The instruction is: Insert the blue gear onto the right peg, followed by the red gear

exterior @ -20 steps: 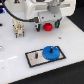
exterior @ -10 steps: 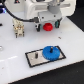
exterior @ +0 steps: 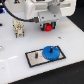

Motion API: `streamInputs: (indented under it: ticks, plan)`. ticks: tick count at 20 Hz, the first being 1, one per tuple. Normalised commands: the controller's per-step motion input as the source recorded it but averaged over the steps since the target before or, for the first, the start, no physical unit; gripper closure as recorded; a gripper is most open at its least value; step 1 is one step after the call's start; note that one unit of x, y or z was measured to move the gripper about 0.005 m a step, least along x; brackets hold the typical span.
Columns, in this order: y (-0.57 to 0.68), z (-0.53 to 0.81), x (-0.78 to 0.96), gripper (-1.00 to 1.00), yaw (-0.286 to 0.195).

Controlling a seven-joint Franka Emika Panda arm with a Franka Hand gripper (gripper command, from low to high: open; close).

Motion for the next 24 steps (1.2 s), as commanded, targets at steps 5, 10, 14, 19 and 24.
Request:
streamInputs:
  ticks: [5, 10, 14, 19, 24]
  plan:
    - [0.1, 0.55, 0.2, 1.0, 0.0]
    - [0.01, 0.62, 0.51, 1.0, 0.0]
    - [0.0, 0.62, 0.68, 1.0, 0.0]
    - [-0.01, 0.57, 0.7, 1.0, 0.0]
    - [-0.03, 0.4, 0.79, 1.0, 0.0]
